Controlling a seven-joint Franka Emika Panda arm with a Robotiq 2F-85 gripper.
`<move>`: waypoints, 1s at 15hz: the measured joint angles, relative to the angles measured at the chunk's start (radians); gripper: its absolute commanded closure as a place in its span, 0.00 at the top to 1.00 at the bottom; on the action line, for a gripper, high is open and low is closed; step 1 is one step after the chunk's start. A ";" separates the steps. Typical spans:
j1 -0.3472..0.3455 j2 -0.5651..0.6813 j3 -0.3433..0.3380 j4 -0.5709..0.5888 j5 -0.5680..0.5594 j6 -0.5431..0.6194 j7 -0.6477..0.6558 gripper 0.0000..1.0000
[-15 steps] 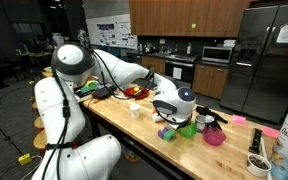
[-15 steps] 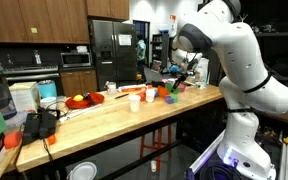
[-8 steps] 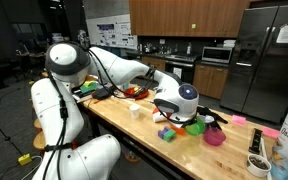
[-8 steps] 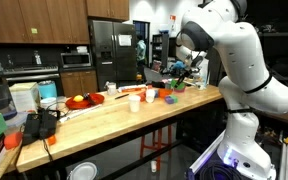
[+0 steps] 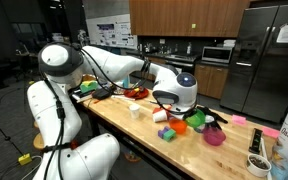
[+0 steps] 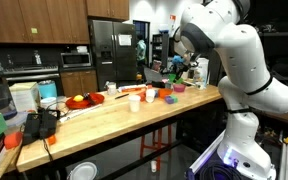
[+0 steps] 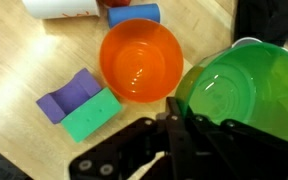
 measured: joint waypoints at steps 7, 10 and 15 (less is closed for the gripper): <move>-0.024 0.000 0.061 0.035 -0.051 -0.034 0.000 0.01; -0.045 0.000 0.085 0.047 -0.067 -0.040 0.000 0.01; -0.073 0.000 0.123 0.082 -0.113 -0.036 -0.003 0.29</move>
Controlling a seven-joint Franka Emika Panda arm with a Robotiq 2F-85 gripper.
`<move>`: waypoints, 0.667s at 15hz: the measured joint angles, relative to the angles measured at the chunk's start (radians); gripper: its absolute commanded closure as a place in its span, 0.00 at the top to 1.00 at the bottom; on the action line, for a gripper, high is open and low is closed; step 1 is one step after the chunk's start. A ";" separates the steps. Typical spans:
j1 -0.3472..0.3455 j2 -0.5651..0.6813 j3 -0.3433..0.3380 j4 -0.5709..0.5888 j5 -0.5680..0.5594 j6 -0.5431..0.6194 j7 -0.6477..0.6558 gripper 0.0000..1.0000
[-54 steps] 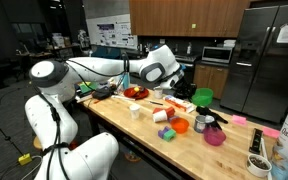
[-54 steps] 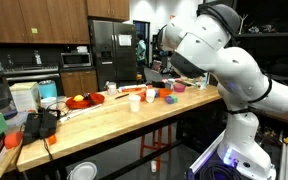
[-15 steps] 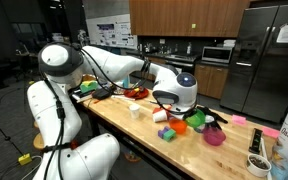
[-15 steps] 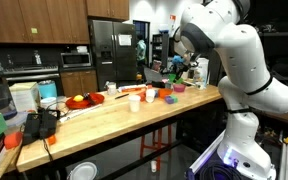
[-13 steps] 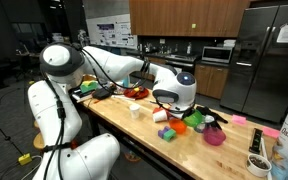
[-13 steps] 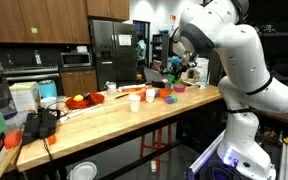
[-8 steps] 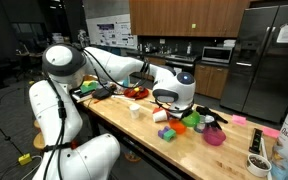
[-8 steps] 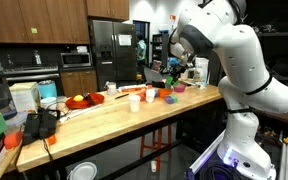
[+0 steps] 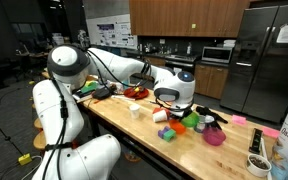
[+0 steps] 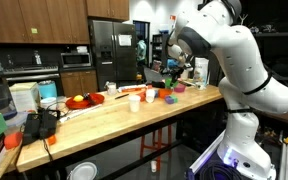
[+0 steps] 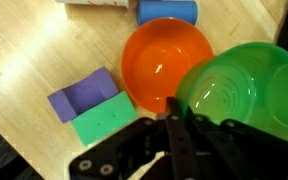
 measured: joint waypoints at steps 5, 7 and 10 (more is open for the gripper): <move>0.012 0.015 0.006 0.019 -0.020 0.113 0.009 0.53; 0.015 0.029 0.005 -0.007 -0.020 0.156 0.076 0.66; 0.008 0.049 0.014 -0.095 -0.025 0.167 0.162 0.87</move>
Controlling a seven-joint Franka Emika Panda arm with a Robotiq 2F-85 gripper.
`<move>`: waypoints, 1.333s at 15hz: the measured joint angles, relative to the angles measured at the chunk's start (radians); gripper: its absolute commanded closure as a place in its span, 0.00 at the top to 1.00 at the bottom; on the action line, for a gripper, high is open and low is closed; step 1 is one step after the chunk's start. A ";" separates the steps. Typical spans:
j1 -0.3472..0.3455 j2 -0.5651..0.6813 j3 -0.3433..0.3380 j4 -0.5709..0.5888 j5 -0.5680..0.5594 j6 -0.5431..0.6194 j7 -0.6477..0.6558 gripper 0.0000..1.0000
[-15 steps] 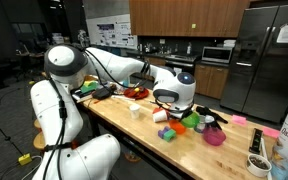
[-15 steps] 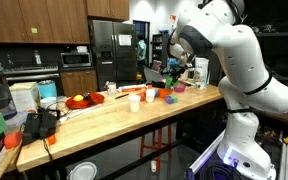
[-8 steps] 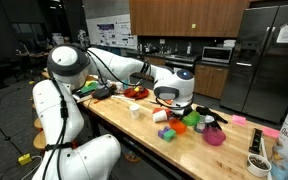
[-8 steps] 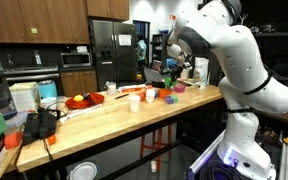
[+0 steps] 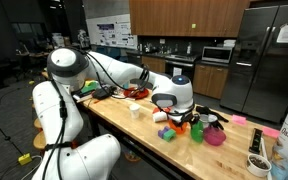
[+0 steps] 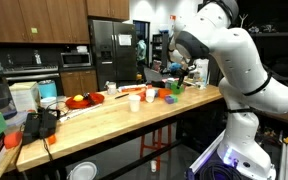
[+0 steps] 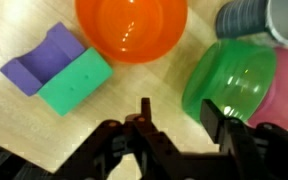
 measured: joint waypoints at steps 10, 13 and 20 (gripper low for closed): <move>-0.045 0.024 0.093 -0.095 -0.173 -0.076 0.426 1.00; -0.046 0.031 0.090 -0.081 -0.231 -0.092 0.521 1.00; -0.089 0.075 0.103 -0.040 -0.402 -0.194 0.731 1.00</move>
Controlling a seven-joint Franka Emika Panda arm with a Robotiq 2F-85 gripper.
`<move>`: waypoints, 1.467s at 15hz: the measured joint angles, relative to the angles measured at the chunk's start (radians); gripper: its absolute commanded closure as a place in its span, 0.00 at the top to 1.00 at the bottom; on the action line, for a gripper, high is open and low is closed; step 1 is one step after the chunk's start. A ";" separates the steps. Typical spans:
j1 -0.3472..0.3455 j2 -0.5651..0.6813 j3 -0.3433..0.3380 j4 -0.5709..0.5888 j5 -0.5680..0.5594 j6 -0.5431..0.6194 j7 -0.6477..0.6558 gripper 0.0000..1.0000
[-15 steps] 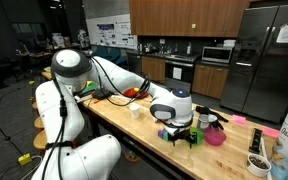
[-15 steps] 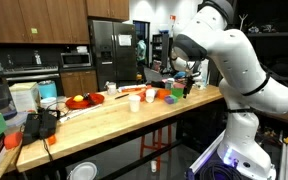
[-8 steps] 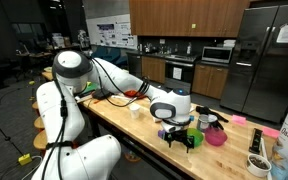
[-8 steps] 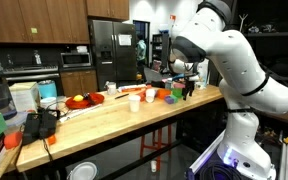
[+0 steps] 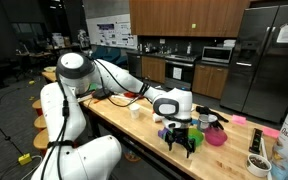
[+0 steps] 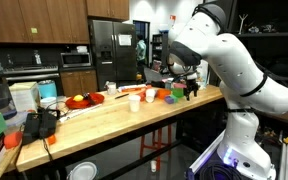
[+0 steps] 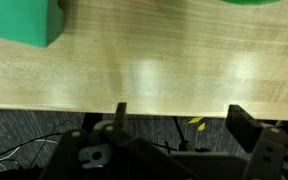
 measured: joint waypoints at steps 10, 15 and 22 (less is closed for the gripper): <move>0.040 0.037 -0.090 0.010 -0.049 0.091 0.009 1.00; 0.093 0.090 -0.208 0.017 -0.065 0.124 -0.003 1.00; 0.094 0.052 -0.120 0.025 0.091 0.192 -0.096 1.00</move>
